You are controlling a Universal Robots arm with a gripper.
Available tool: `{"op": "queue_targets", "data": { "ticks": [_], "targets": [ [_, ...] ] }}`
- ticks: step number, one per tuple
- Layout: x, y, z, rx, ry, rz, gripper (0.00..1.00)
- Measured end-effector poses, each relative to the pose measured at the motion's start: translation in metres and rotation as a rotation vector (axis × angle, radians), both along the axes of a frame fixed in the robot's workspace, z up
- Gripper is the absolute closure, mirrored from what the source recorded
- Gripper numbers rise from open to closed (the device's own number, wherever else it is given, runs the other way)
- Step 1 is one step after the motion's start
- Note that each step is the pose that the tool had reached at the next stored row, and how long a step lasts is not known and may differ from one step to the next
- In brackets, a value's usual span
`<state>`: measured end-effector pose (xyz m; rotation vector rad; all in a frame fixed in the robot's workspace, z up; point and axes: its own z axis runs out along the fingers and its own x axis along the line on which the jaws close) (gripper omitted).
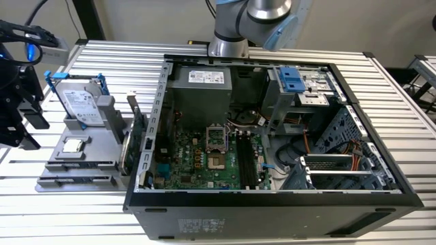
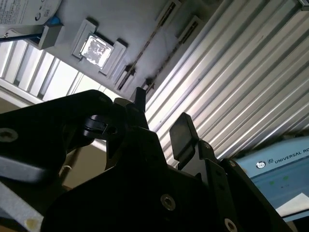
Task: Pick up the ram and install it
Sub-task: 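Pick up the ram and move it above insertion slot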
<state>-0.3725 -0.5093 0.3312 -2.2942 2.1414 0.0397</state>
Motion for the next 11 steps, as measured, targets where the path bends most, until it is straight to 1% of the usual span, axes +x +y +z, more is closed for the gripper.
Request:
{"op": "queue_targets", "data": {
  "ticks": [11],
  "targets": [
    [0.0, 0.0, -0.0062, 0.0001, 0.0, 0.0, 0.0]
  ]
}}
